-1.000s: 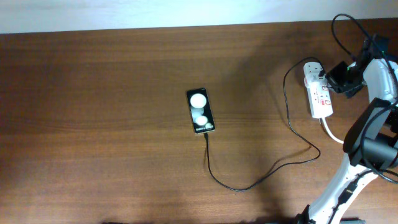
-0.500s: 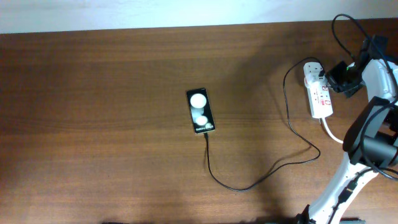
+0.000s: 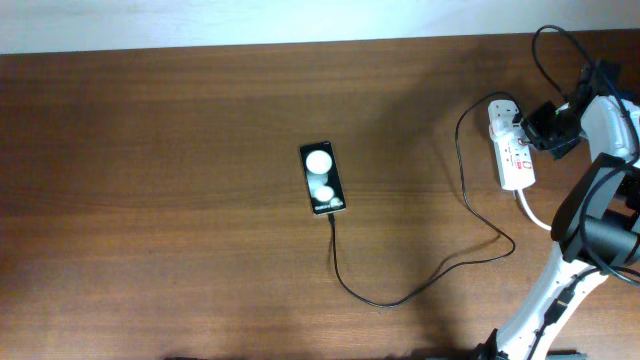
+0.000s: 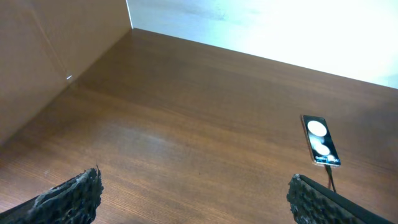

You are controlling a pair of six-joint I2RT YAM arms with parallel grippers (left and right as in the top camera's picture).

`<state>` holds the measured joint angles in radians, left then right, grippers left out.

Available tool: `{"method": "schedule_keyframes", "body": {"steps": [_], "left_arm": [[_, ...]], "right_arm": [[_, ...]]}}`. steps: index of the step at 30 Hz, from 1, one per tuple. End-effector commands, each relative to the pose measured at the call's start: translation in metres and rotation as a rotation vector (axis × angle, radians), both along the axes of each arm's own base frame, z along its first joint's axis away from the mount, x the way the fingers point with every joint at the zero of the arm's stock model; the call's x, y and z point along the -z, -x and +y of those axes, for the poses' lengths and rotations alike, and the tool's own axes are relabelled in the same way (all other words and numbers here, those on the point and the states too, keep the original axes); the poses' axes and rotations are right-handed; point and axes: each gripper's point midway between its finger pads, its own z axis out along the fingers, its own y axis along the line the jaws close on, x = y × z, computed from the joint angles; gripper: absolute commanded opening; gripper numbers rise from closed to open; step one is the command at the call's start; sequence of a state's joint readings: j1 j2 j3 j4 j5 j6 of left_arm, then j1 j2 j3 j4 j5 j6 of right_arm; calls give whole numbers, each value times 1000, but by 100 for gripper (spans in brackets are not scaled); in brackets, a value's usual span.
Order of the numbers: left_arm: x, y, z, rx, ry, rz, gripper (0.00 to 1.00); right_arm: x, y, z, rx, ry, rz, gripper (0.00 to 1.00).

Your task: Plug charger to phone and switch on socket

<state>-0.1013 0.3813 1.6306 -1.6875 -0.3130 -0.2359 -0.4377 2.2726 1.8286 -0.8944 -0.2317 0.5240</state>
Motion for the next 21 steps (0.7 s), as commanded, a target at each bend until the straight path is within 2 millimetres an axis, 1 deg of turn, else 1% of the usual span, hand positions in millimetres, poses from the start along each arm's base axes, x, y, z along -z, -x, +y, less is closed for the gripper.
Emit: {"method": "schedule_keyframes", "body": {"steps": [1, 4, 9, 12, 14, 16, 21], "left_arm": [[0, 2, 0, -4, 5, -10, 99], [0, 2, 0, -4, 5, -10, 99], [0, 2, 0, -4, 5, -10, 99], [0, 2, 0, -4, 5, -10, 99], [0, 2, 0, -4, 5, -10, 99], [0, 2, 0, -4, 5, -10, 99], [0, 2, 0, -4, 5, -10, 99]], "right_arm": [[8, -5, 19, -31, -26, 19, 4], [12, -4, 24, -47, 28, 49, 4], [13, -7, 35, -72, 35, 56, 4], [23, -2, 37, -73, 21, 87, 4], [32, 3, 43, -78, -10, 114, 4], [36, 5, 47, -81, -35, 125, 4], [38, 10, 48, -84, -41, 147, 4]]}}
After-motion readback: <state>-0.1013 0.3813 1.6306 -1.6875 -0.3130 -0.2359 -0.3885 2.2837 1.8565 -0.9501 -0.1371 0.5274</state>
